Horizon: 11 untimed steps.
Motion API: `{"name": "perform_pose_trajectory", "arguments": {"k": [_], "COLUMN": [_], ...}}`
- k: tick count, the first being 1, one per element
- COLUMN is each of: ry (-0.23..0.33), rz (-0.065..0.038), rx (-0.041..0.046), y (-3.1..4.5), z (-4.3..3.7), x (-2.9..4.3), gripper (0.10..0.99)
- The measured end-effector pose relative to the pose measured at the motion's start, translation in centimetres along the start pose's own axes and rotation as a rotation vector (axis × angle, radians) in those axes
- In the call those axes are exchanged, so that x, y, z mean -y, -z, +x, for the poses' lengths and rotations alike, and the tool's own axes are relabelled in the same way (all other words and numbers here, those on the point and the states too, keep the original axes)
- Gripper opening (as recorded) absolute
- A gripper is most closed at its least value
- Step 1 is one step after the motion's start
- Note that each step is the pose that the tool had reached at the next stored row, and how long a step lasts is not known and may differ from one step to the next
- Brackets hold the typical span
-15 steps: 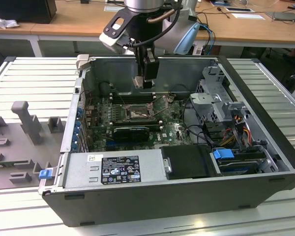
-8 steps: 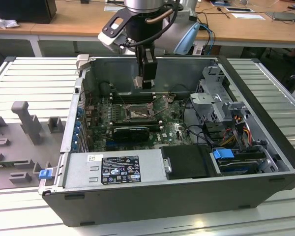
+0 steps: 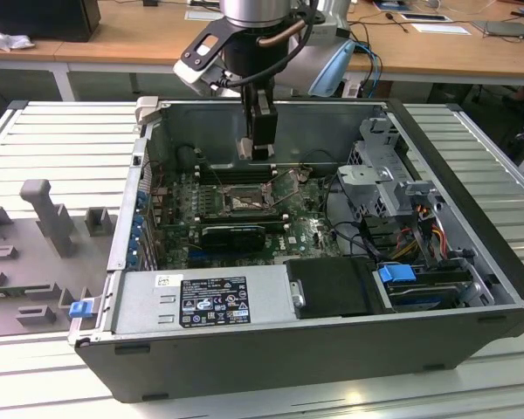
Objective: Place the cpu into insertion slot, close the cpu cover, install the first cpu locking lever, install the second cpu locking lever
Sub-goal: 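Place the cpu into insertion slot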
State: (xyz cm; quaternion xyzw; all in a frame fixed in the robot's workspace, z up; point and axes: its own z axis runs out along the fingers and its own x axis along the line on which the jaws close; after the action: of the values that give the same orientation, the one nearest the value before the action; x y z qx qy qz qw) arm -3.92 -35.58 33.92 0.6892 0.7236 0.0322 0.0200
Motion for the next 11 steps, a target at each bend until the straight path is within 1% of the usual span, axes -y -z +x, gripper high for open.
{"name": "perform_pose_trajectory", "arguments": {"k": [8, 11], "ry": [0.0, 0.025], "rz": [0.001, 0.002], "rx": [-0.0002, -0.0019], "y": [-0.54, -1.41], "z": [-0.01, -0.02], "x": [0.04, 0.11], "gripper": [0.529, 0.529]}}
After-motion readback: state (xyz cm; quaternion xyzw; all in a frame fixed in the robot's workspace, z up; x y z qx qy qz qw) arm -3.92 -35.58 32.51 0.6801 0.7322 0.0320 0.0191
